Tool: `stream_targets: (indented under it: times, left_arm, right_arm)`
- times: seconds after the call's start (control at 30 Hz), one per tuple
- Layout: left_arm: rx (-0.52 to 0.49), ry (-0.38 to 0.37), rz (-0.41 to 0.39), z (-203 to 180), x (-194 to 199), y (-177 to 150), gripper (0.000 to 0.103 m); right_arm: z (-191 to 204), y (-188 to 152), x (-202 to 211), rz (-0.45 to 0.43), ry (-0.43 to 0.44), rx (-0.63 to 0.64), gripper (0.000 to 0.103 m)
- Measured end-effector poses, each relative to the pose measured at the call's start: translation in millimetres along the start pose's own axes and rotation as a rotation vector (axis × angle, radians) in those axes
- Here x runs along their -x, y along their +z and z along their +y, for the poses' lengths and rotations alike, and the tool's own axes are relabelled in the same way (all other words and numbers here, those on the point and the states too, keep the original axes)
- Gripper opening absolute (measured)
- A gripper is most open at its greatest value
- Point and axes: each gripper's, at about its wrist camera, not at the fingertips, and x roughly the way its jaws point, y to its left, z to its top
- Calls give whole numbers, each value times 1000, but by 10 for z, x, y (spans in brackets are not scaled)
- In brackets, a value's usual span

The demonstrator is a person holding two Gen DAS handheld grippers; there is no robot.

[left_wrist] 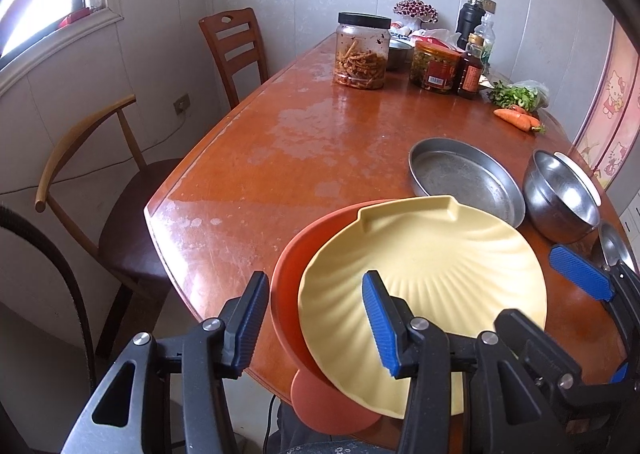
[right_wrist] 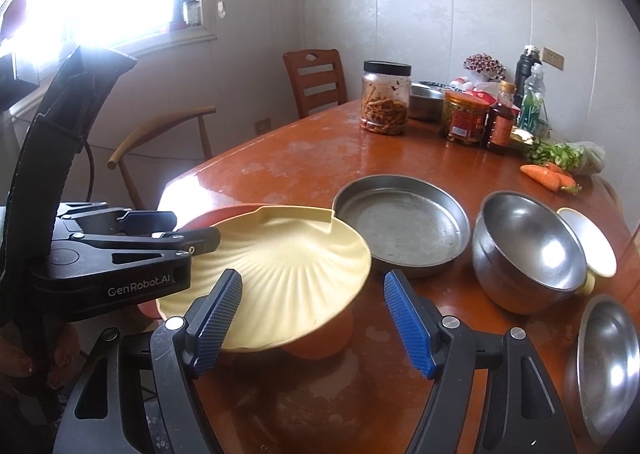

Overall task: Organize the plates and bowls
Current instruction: 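Lower the yellow plate onto the orange plate and open the left tool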

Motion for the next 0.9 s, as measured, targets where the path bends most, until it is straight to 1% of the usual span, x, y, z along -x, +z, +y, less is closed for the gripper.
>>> stream_targets:
  times: [0.17,0.3,0.53,0.67,0.77,0.9]
  left_arm:
    - [17,18,-23,46,94,16,56]
    - [35,31,-54,100,215,44,60]
    - [34,27,-75,52,370,48,60]
    - [15,51,-99,-24,482,40,61]
    - [3,25,-106,-73,552,51,61]
    - [-24,15,-104,-170,586,79,61]
  right_arm:
    - [-24,7,86,-29,-21,-4,76]
    - [-96,7,182,-59,-34,-29,79]
    - [-246,4,289,-67,-69,-73,79]
    - [-389,-18,381,-79,-90,-118,79]
    - [-495,-32,492,-104,-106,-147,80]
    - [-621,-65,618,-127,-115,-195,80]
